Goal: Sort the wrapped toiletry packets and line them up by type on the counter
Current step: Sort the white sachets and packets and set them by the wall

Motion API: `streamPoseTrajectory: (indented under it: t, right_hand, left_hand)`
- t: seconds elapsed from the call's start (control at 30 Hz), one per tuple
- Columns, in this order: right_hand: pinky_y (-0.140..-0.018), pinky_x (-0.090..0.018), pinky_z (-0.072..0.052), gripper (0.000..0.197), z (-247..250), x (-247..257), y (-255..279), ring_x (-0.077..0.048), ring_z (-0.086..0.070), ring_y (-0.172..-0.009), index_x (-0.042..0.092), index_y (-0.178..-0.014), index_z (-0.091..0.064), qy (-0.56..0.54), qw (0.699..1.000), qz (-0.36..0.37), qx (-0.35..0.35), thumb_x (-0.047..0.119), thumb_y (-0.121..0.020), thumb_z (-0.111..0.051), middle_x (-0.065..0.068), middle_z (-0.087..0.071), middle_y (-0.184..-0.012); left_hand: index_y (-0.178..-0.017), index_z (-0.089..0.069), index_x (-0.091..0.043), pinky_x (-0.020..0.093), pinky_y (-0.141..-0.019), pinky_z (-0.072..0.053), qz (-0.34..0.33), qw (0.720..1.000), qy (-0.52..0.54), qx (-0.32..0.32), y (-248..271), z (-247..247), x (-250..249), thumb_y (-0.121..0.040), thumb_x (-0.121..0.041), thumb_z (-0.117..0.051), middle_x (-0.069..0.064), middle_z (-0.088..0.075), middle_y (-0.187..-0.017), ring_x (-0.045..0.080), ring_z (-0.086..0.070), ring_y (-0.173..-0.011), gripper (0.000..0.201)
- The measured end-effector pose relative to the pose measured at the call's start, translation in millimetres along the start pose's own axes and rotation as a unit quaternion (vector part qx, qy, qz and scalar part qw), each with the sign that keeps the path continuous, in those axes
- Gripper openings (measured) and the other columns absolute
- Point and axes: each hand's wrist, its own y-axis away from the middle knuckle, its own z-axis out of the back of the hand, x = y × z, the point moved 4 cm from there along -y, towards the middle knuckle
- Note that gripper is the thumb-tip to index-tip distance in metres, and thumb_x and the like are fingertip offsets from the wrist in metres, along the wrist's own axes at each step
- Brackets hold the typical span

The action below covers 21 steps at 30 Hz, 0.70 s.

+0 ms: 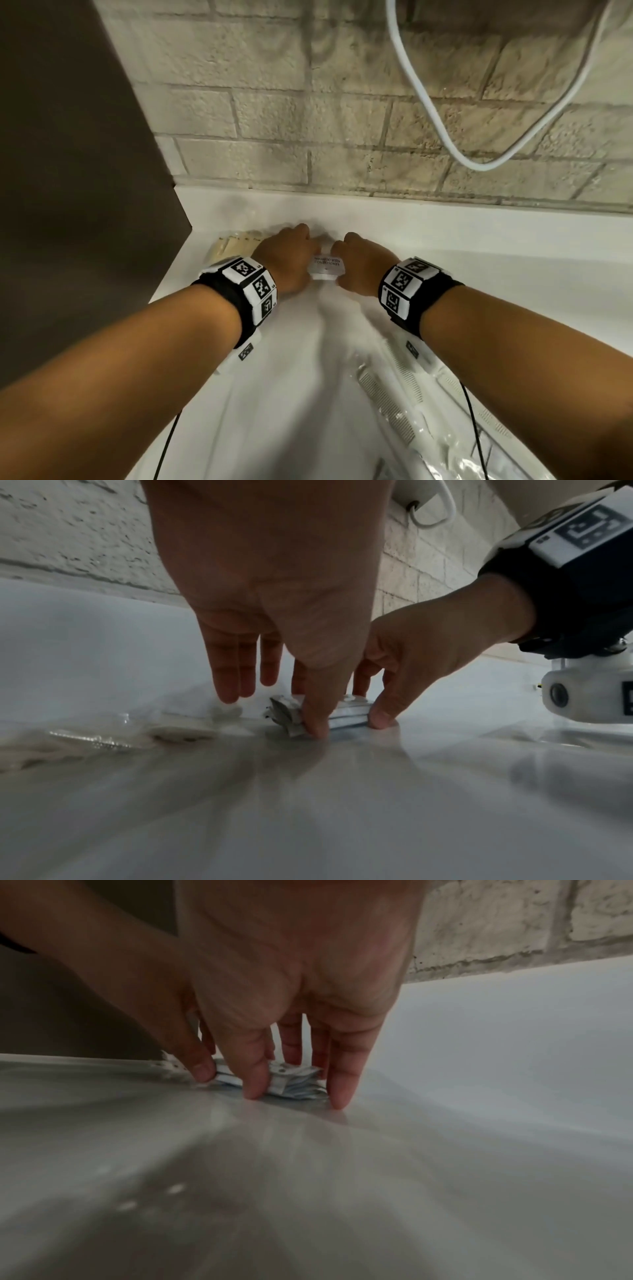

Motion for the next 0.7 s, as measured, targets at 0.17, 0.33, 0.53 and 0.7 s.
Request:
streamPoseTrajectory:
  t: [0.17,0.33,0.53,0.7]
  right_hand:
    - [-0.086,-0.036,-0.047,0.040,4.0,-3.1,-22.4,-0.031,-0.057,-0.106,0.017,-0.129,-0.054,0.021,1.000,-0.002,-0.003,0.028,-0.090,-0.058,-0.010,-0.046,-0.121]
    - [-0.088,-0.040,-0.050,0.046,5.6,-8.9,-28.2,-0.032,-0.057,-0.104,0.016,-0.127,-0.053,-0.004,1.000,-0.014,-0.019,0.030,-0.085,-0.067,-0.009,-0.044,-0.122]
    - [-0.084,-0.041,-0.050,0.043,9.6,-8.5,-29.1,-0.035,-0.057,-0.102,0.013,-0.124,-0.051,0.003,0.999,-0.006,-0.041,0.024,-0.086,-0.066,-0.011,-0.039,-0.128]
    - [-0.083,-0.039,-0.048,0.045,11.7,-7.4,-28.9,-0.036,-0.056,-0.105,0.014,-0.128,-0.049,-0.014,0.999,0.001,-0.039,0.021,-0.087,-0.065,-0.012,-0.040,-0.129]
  left_hand:
    - [-0.129,-0.054,-0.024,0.036,-0.077,-0.044,0.010,1.000,-0.026,-0.003,-16.9,-1.6,9.7,-0.087,-0.026,-0.057,0.008,-0.045,-0.118,0.030,-0.052,-0.108,0.042]
    - [-0.129,-0.051,-0.019,0.033,-0.076,-0.044,0.012,0.999,0.016,-0.031,-24.0,-4.8,10.7,-0.086,-0.026,-0.061,0.008,-0.050,-0.120,0.029,-0.058,-0.104,0.045]
    - [-0.130,-0.049,-0.016,0.038,-0.085,-0.046,0.025,0.998,0.045,-0.038,-30.6,-4.0,7.5,-0.086,-0.023,-0.063,0.012,-0.049,-0.126,0.033,-0.058,-0.107,0.046]
    - [-0.133,-0.048,-0.016,0.037,-0.090,-0.046,0.025,0.997,0.068,-0.037,-35.6,-5.7,6.1,-0.087,-0.018,-0.061,0.012,-0.047,-0.131,0.033,-0.057,-0.111,0.048]
